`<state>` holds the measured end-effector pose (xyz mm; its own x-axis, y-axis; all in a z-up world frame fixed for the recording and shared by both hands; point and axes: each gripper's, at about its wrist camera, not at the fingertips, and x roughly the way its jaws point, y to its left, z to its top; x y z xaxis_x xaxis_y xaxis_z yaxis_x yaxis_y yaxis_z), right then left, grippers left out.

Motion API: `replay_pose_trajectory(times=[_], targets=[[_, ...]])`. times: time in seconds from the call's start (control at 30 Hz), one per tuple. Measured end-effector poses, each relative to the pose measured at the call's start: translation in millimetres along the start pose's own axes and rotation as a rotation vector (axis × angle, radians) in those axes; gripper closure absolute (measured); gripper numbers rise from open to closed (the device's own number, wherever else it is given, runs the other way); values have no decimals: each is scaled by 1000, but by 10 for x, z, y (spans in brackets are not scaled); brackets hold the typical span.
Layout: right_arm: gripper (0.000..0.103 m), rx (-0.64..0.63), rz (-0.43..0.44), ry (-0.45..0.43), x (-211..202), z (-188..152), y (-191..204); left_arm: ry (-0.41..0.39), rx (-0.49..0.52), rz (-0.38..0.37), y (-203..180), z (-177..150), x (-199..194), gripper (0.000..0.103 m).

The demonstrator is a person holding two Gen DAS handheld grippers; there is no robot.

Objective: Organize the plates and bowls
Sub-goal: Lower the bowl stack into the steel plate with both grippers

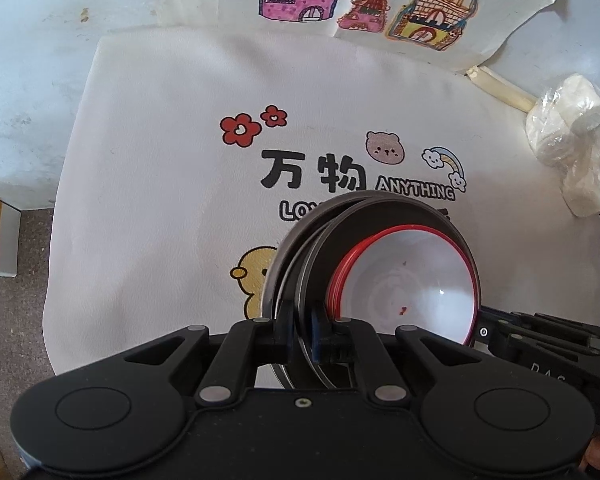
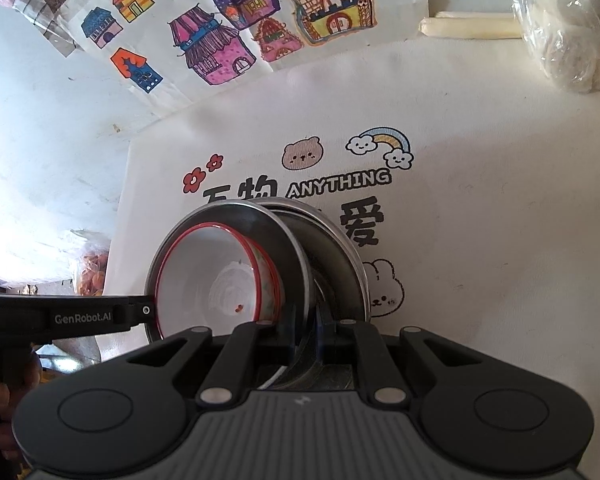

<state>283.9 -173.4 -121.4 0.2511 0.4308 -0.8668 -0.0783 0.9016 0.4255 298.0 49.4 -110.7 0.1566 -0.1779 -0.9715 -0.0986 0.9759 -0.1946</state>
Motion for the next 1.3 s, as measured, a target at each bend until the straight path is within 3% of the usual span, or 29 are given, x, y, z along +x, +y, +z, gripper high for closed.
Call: replay_pose_trajectory(times=[1.3], targets=[[89, 22, 10, -21, -2, 13, -2, -13, 22, 18, -38, 59, 9, 95]])
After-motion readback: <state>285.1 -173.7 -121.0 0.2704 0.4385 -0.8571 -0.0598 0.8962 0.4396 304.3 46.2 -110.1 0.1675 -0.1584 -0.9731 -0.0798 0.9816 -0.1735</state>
